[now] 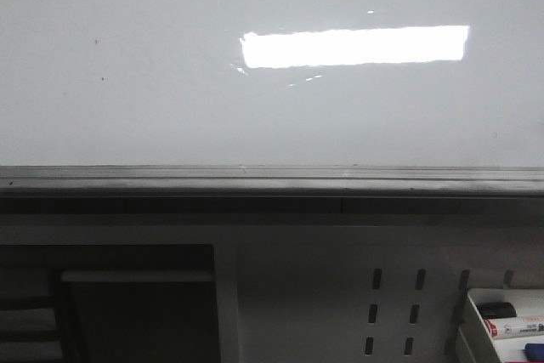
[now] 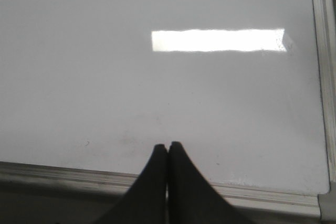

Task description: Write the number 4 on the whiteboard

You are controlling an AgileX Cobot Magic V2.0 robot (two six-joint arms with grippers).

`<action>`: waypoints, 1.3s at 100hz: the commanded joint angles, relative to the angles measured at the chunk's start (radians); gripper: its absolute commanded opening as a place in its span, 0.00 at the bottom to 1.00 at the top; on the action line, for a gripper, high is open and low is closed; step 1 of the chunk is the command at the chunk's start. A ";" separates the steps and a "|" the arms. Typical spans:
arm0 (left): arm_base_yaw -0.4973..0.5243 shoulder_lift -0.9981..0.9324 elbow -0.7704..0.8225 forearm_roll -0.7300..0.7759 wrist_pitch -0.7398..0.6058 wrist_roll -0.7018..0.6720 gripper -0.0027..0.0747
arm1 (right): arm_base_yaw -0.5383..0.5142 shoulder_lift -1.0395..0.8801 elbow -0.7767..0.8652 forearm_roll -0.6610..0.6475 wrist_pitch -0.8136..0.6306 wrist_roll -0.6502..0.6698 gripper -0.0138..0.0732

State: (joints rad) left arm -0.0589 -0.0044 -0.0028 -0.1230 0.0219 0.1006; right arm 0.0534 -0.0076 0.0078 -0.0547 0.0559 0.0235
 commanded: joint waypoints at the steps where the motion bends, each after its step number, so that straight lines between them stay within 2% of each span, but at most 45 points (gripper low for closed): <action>1: -0.007 -0.027 0.027 -0.007 -0.084 -0.003 0.01 | -0.005 -0.023 0.020 -0.003 -0.087 -0.004 0.08; 115: -0.007 -0.027 0.027 -0.009 -0.088 -0.003 0.01 | -0.005 -0.023 0.020 -0.003 -0.087 -0.004 0.08; 130: -0.007 -0.027 0.026 -0.017 -0.092 -0.003 0.01 | -0.005 -0.023 0.015 0.006 -0.123 -0.004 0.08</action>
State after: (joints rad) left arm -0.0589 -0.0044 -0.0028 -0.1271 0.0204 0.1006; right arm 0.0534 -0.0076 0.0078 -0.0547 0.0416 0.0235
